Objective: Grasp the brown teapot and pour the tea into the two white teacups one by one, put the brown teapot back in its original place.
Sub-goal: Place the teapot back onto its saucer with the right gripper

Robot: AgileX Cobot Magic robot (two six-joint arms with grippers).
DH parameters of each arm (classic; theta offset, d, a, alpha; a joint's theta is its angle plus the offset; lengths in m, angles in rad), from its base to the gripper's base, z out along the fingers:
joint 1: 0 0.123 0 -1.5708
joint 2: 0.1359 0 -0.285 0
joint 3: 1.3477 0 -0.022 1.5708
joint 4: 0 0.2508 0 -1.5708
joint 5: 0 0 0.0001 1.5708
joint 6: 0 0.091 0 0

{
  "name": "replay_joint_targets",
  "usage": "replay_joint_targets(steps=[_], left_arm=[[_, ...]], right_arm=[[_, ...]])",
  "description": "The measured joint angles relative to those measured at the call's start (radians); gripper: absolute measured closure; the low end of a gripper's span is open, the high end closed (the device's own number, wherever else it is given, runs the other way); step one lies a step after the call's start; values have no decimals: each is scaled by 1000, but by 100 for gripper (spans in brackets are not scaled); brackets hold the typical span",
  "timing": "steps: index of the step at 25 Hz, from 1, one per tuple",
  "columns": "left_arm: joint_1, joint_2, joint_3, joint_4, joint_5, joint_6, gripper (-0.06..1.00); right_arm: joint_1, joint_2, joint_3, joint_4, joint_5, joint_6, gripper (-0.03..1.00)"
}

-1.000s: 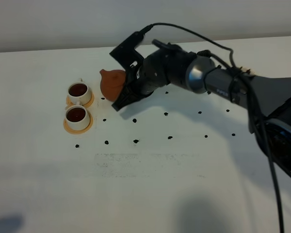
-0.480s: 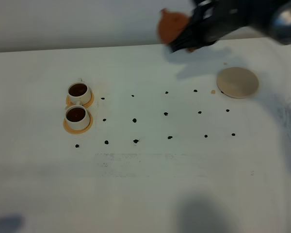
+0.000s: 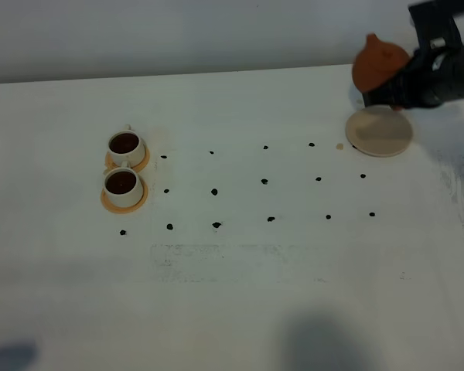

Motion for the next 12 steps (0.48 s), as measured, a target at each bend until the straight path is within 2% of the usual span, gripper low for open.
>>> replay_joint_targets(steps=[8, 12], left_arm=[[0, 0, 0, 0, 0, 0, 63], [0, 0, 0, 0, 0, 0, 63]], right_arm=[[0, 11, 61, -5, -80, 38, 88], [17, 63, 61, -16, -84, 51, 88]])
